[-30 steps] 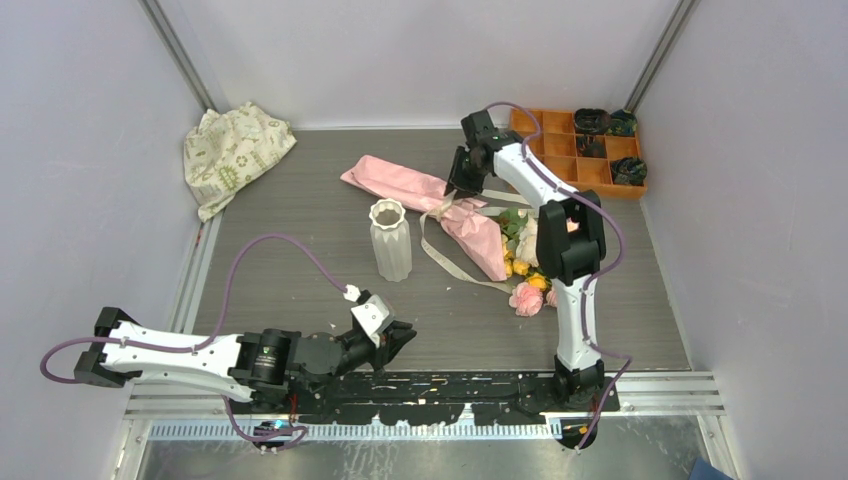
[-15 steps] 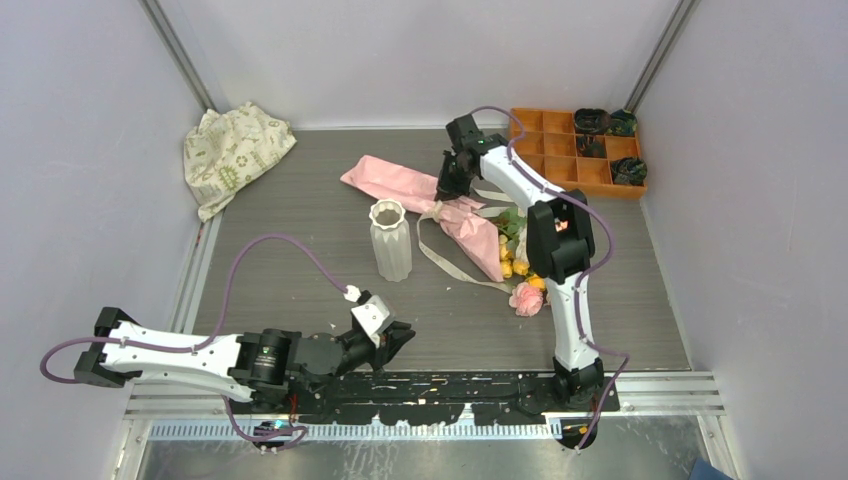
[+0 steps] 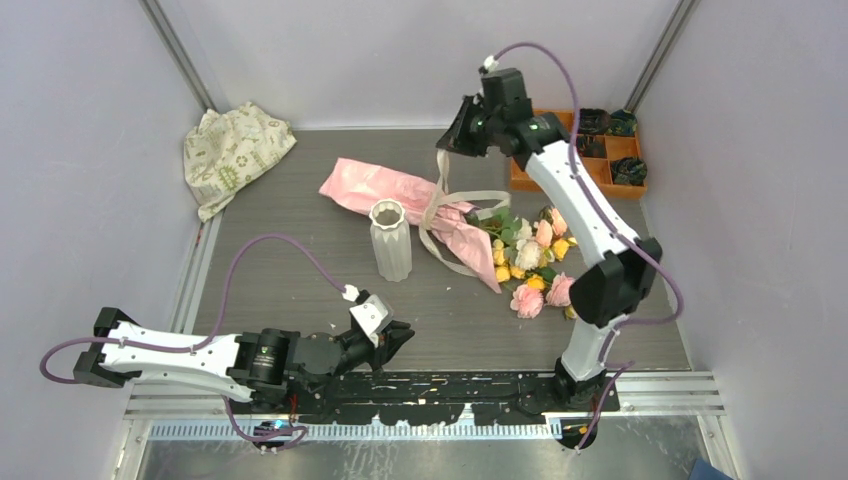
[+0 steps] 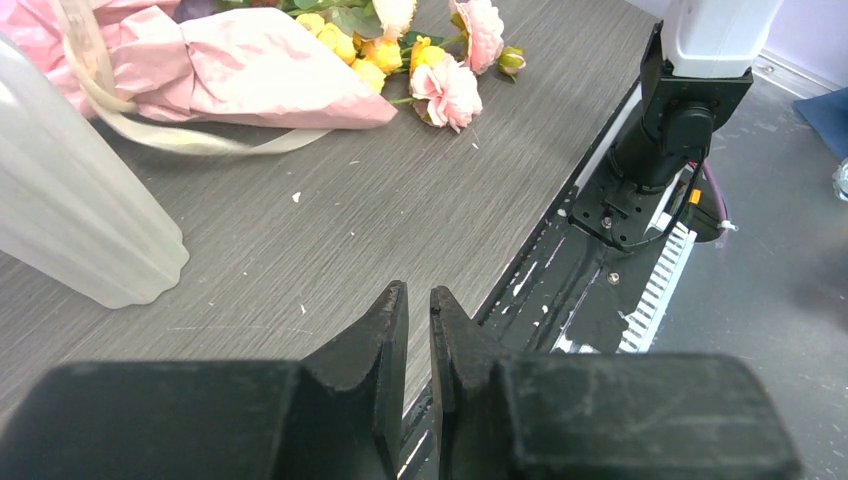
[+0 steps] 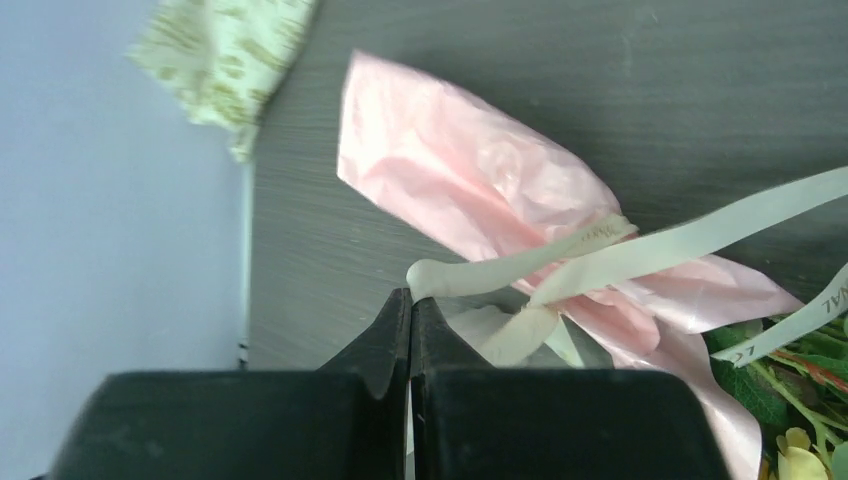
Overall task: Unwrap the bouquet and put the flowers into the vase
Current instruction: Untie the ribbon from the wrapping paper.
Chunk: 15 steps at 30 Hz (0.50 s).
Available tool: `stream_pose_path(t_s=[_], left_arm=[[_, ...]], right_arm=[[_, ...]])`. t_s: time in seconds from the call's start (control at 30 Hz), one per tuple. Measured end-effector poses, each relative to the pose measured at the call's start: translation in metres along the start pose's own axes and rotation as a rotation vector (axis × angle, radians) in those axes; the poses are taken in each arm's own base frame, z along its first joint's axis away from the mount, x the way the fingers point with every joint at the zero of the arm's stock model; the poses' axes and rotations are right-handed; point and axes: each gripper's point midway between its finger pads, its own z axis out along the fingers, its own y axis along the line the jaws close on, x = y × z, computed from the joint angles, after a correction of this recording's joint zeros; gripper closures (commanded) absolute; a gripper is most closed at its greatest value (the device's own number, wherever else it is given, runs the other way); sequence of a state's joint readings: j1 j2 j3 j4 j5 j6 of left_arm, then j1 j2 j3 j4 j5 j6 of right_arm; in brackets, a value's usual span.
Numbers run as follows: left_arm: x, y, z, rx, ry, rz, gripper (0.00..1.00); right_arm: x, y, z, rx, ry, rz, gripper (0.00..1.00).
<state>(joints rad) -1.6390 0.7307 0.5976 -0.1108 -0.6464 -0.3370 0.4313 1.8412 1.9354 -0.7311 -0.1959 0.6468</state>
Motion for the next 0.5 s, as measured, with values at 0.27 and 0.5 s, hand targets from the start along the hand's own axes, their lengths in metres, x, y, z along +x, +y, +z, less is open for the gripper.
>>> stream_pose_path(t_s=[0.27, 0.5], left_arm=[[0.0, 0.0, 0.0, 0.0, 0.001, 0.001, 0.84], [0.001, 0.0, 0.0, 0.0, 0.003, 0.002, 0.84]], right_arm=[[-0.047, 0.061, -0.098, -0.156, -0.206, -0.057, 0.99], [-0.085, 0.079, -0.155, -0.146, -0.379, -0.117, 0.99]])
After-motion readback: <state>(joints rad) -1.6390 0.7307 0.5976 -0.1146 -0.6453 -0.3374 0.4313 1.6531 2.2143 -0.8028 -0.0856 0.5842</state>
